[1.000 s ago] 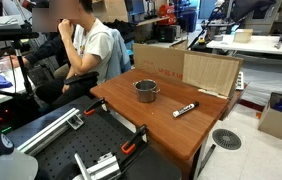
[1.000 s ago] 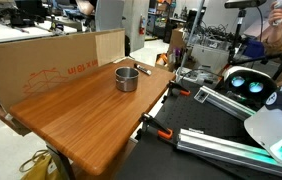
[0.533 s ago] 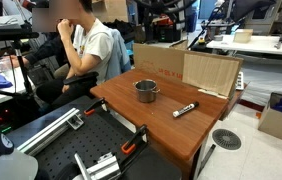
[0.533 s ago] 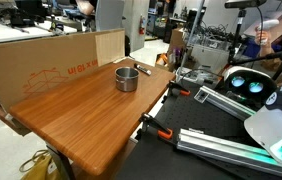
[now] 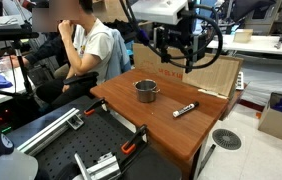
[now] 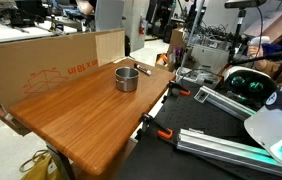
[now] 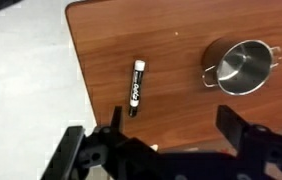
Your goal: Put the marker in the pot
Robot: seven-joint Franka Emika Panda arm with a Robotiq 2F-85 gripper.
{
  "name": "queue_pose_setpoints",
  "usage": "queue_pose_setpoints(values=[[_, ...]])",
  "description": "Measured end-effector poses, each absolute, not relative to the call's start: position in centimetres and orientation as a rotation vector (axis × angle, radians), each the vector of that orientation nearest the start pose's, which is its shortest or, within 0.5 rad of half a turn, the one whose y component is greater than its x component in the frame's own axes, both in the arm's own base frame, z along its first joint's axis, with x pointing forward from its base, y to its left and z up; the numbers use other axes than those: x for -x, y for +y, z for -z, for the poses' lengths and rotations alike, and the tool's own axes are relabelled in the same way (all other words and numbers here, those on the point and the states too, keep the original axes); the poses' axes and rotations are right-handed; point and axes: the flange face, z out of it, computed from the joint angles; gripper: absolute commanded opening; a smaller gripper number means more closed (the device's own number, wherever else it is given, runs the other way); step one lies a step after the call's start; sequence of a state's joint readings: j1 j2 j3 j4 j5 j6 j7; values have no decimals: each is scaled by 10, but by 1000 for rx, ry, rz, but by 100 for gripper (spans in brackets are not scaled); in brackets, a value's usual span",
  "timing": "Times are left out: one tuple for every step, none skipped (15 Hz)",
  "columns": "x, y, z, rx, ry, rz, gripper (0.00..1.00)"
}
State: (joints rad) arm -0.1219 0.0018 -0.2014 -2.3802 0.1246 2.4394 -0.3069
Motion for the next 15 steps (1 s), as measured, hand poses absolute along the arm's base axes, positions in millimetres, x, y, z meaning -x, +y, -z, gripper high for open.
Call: queue_pose_setpoints(values=[[-479,-163,-317,3060,194,144,100],[-482,-167,-308,3045,222,162,100],[-485,-172,-299,3031,246,171,100],[-487,-177,-290,3018,270,169,100],[-489,-182,-280,3007,291,159,100],[-491,-188,-269,2993,315,143,100],[-492,-194,-258,2984,337,125,100],[-493,-201,-247,2976,360,104,100],[-495,-206,-235,2969,381,80,100],[-497,-211,-224,2965,395,56,100],[-499,-215,-212,2962,409,31,100],[-501,-219,-200,2958,424,9,100],[-503,-223,-190,2953,441,-10,100],[-507,-225,-182,2947,457,-29,100],[-511,-227,-176,2940,471,-44,100]])
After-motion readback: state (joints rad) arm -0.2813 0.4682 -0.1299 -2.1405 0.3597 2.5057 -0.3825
